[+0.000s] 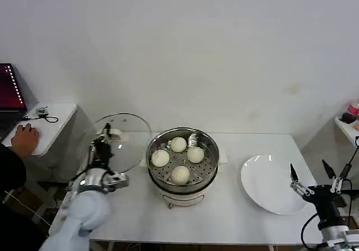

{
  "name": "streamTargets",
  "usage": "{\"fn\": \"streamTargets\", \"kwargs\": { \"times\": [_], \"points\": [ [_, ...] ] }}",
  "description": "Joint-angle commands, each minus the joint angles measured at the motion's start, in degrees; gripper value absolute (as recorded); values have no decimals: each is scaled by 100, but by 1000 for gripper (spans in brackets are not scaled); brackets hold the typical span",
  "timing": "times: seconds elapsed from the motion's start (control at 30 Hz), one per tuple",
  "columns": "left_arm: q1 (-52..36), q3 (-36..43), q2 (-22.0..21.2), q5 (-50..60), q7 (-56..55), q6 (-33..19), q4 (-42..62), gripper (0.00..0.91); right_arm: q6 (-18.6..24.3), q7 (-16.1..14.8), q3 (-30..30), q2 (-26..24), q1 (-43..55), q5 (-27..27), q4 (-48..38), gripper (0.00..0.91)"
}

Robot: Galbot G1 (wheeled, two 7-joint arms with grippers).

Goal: Take steamed baozi put them in steamer then cover it.

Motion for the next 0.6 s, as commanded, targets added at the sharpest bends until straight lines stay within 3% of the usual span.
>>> {"fn": "streamTargets", "kwargs": {
  "times": [0.03,0.17,0.6],
  "points": [
    [-895,1561,-1323,1963,1246,330,159,0,32,3,-198,176,-1,-293,-36,907],
    [-846,1704,-1833,2730,1408,204,353,0,23,3,-276,208,23,-353,-47,907],
    [-626,1993,-2588,3571,1448,26,826,0,31,-1,-274,214,10,-376,-115,907]
  ]
}}
